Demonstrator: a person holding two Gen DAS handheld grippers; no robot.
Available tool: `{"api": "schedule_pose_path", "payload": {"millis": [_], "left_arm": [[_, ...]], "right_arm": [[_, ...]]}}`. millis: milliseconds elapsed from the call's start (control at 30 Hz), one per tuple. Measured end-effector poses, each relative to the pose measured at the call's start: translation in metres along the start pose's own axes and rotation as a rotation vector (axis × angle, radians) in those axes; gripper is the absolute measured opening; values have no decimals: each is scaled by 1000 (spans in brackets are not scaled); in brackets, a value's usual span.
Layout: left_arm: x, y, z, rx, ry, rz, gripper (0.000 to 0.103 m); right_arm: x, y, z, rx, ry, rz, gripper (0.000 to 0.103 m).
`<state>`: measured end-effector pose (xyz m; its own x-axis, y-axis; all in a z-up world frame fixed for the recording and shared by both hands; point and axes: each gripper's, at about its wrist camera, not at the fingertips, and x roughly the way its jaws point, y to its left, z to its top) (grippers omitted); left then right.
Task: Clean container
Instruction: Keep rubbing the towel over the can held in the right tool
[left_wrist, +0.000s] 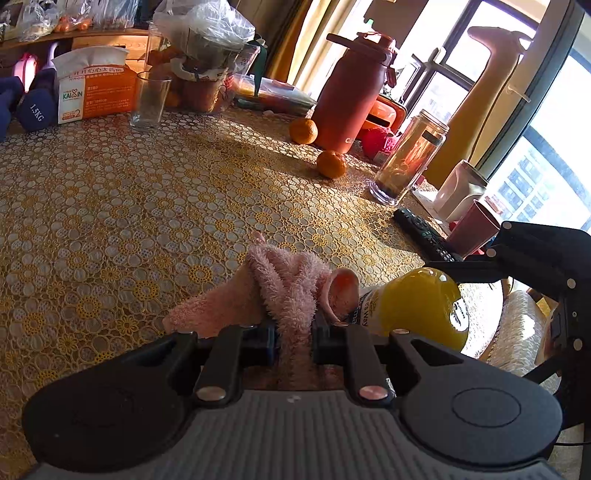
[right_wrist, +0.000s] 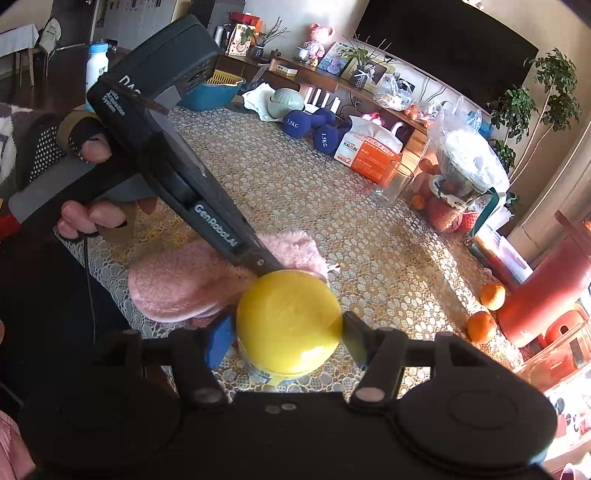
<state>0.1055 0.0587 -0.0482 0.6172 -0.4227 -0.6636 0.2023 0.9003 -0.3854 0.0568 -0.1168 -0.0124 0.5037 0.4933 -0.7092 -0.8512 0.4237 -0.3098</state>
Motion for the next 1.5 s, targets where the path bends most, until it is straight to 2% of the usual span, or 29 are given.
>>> {"api": "schedule_pose_path", "payload": {"millis": [233, 367, 600, 733, 933, 1133, 1300, 1500], "left_arm": [[-25, 38, -5, -99, -32, 80, 17], [-24, 52, -7, -127, -17, 118, 17], [-14, 39, -8, -55, -19, 152, 17], [-10, 36, -9, -51, -18, 159, 17], [-10, 38, -9, -64, -18, 157, 17], [-8, 36, -11, -67, -18, 159, 16], [-8, 34, -12, -61, -21, 172, 16], [-7, 32, -11, -52, -22, 184, 16]], "right_arm": [[8, -20, 9, 21, 36, 70, 62], [13, -29, 14, 14, 59, 116, 62], [17, -29, 22, -15, 80, 128, 62], [17, -32, 22, 12, 76, 117, 63], [10, -43, 22, 154, 47, 123, 66], [0, -56, 24, 388, 46, 99, 71], [4, -64, 29, 523, 85, 28, 73], [17, -63, 33, 588, 143, -16, 73]]}}
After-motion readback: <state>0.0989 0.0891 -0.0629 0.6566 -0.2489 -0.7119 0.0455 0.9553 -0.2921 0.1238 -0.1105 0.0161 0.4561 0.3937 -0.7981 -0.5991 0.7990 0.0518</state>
